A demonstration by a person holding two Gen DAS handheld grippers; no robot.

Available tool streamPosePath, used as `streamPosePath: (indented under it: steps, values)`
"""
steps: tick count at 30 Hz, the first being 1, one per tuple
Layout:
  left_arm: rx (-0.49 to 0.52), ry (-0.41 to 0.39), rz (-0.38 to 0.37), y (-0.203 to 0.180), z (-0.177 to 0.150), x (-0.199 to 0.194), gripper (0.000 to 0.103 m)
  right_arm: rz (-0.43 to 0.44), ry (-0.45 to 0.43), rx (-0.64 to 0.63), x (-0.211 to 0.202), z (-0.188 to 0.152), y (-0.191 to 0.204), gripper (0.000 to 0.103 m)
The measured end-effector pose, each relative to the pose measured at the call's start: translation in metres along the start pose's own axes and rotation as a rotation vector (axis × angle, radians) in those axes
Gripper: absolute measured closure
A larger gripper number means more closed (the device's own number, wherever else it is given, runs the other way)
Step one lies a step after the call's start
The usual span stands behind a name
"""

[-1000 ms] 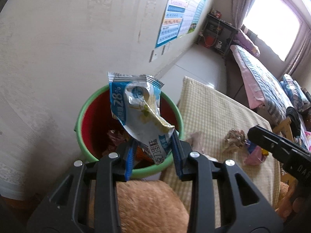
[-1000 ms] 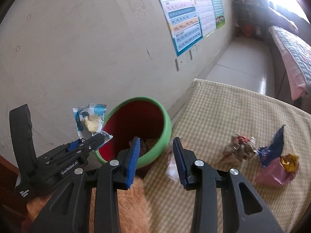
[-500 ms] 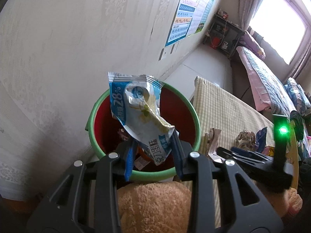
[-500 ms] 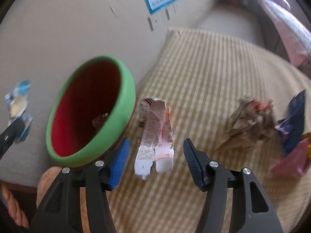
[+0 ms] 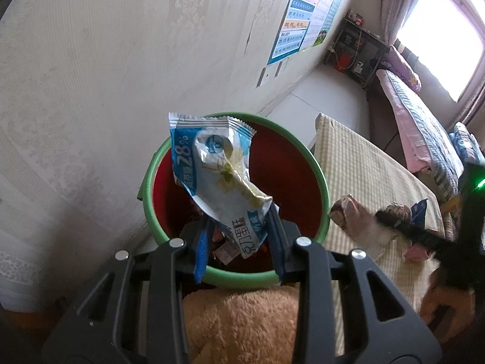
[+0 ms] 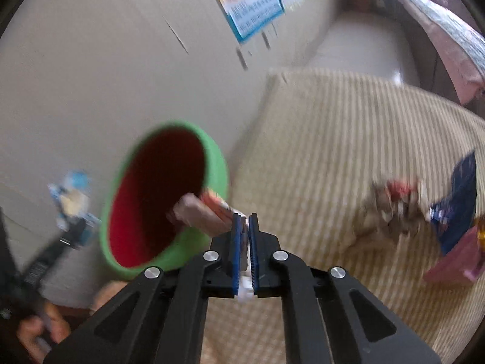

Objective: Collect trash

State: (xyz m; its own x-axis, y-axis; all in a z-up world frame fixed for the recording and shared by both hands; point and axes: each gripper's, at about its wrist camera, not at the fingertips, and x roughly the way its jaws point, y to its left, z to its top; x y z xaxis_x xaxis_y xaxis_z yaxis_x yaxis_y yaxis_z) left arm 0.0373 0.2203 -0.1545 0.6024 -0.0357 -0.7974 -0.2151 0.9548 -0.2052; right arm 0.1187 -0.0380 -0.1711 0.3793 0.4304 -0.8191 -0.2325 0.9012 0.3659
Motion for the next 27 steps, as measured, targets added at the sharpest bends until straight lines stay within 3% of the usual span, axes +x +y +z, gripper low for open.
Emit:
streamPosePath:
  steps: [5,13,14,15,16,17,22,27]
  values:
    - [0.013,0.017,0.009,0.001,0.006,0.013,0.071,0.071,-0.053,-0.058,-0.012,0.026,0.037,0.103]
    - [0.027,0.038,0.028,0.001,0.009,0.022,0.071,0.155,-0.095,-0.135,-0.015,0.055,0.089,0.099]
    - [0.029,0.04,0.029,0.002,0.008,0.023,0.071,0.145,-0.101,-0.136,-0.016,0.059,0.088,0.089]
    - [0.031,0.041,0.028,0.001,0.008,0.023,0.071,0.127,-0.113,-0.131,-0.014,0.063,0.083,0.063]
    - [0.035,0.04,0.026,0.001,0.007,0.023,0.071,0.075,-0.14,-0.115,-0.016,0.062,0.073,0.049]
    - [0.038,0.039,0.027,0.001,0.007,0.022,0.071,0.029,-0.146,-0.098,-0.014,0.061,0.064,0.043]
    - [0.029,0.045,0.019,0.001,0.006,0.026,0.071,-0.082,0.017,0.071,0.033,0.048,0.002,0.045]
    - [0.039,0.054,0.012,0.0,0.006,0.029,0.071,-0.101,0.142,0.106,0.075,0.034,-0.013,0.045]
